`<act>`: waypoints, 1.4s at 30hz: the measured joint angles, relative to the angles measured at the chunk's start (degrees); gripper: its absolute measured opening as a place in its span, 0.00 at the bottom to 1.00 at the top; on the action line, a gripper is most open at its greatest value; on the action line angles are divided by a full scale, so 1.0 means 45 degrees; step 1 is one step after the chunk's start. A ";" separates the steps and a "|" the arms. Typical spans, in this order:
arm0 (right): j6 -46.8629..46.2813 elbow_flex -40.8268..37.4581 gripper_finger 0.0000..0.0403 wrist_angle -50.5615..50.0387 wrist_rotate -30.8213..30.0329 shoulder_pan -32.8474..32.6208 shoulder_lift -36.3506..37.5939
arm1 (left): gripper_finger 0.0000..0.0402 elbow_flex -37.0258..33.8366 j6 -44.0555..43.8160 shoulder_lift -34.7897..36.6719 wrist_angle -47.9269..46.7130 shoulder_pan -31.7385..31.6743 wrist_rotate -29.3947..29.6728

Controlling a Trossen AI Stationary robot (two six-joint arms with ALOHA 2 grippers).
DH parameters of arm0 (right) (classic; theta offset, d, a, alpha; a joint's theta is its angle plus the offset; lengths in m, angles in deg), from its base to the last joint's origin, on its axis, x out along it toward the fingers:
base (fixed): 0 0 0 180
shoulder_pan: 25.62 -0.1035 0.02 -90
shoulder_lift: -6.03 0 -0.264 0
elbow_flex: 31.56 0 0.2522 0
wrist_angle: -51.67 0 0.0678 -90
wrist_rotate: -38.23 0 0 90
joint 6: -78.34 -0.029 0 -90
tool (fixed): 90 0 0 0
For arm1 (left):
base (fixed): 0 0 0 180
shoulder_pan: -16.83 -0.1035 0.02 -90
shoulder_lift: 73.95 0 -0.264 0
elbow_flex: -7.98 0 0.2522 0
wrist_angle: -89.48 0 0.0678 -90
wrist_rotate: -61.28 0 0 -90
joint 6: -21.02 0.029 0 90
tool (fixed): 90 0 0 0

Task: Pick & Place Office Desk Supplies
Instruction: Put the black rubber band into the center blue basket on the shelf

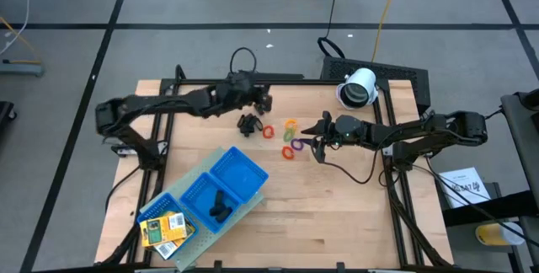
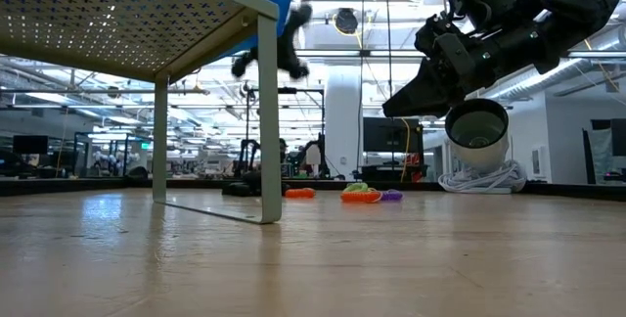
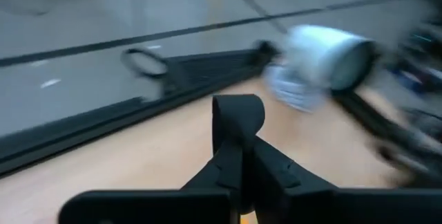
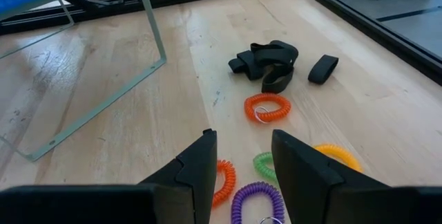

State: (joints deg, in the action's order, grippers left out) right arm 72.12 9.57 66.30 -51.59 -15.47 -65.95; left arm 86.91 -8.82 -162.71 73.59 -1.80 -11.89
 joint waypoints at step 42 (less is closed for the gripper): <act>-0.0568 0.0002 0.32 0.0002 -0.0418 0.0000 0.0002 | 0.36 0.0000 -0.7204 0.5204 -0.9258 1.3674 0.1106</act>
State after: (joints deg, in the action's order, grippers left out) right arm 69.56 9.57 66.30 -53.47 -15.47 -65.94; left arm 86.91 -41.24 -139.30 31.92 59.73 -6.91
